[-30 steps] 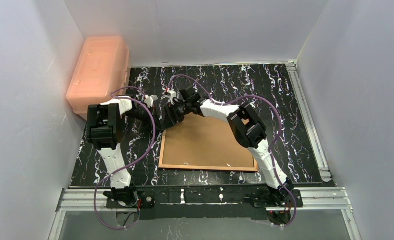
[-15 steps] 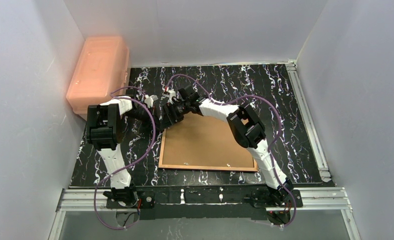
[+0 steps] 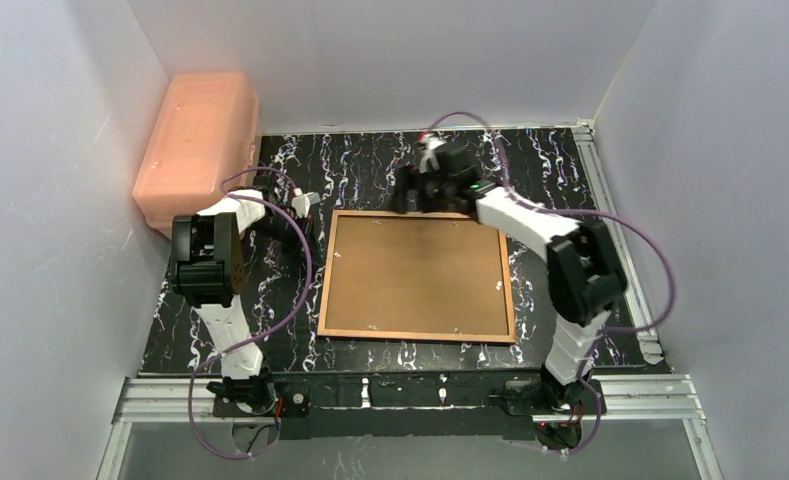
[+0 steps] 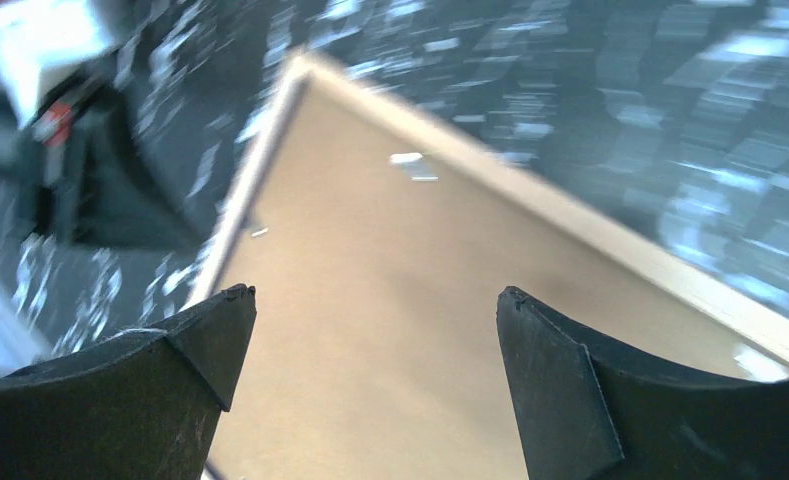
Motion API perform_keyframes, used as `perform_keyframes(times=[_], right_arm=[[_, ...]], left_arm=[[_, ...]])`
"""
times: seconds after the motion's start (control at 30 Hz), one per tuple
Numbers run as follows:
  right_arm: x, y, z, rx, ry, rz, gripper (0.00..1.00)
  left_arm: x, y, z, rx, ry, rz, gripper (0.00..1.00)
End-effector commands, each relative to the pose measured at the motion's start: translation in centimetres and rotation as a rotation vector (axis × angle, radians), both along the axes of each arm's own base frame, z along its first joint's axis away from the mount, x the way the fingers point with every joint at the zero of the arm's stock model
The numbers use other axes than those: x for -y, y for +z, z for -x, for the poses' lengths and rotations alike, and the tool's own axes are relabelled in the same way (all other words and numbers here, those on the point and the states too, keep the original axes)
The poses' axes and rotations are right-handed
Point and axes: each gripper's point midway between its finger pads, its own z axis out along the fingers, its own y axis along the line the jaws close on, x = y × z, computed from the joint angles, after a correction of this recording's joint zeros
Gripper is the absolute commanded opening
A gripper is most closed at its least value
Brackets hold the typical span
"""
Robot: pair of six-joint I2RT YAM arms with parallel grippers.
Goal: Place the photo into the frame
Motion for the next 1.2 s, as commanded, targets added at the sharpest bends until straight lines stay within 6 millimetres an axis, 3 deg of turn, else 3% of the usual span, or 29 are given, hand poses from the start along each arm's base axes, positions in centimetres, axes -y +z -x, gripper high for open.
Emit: perform_keyframes(times=[0.0,0.1,0.2,0.3,0.4,0.53,0.87,1.03,1.17], right_arm=[[13.7,-1.6,-3.8,0.000,-0.493,0.233,0.99],[20.8,-3.3,-2.8,-0.063,-0.690,0.348,0.99],[26.0,-3.4,-2.1,-0.061,-0.859,0.404,0.99],[29.3,-4.2,-1.7,-0.081,-0.962,0.390,0.99],[30.3,-5.5,-1.8,-0.122,-0.976,0.362,0.99],[28.6,-6.9,-2.6,-0.179,-0.902,0.292,0.99],[22.9,-8.1,-6.1,-0.300,-0.756,0.072,0.99],[20.2,-7.5,-8.9,-0.274,-0.710,0.015,0.99],[16.4,-7.8,-11.3,-0.257,-0.622,0.026,0.99]], left_arm=[[-1.5,0.6,0.8,0.093,-0.108,-0.088,0.08],[-2.5,-0.2,1.5,0.143,-0.176,-0.138,0.08],[-2.9,-0.6,2.1,0.189,-0.250,-0.184,0.09],[-2.3,-0.7,2.8,0.223,-0.332,-0.211,0.09],[-1.2,-0.8,3.6,0.247,-0.397,-0.229,0.09],[-0.4,-1.2,4.8,0.265,-0.451,-0.244,0.08],[0.8,-1.9,6.6,0.261,-0.501,-0.236,0.08],[3.1,-1.6,6.9,0.256,-0.521,-0.199,0.08],[5.0,-2.0,8.3,0.207,-0.577,-0.165,0.08]])
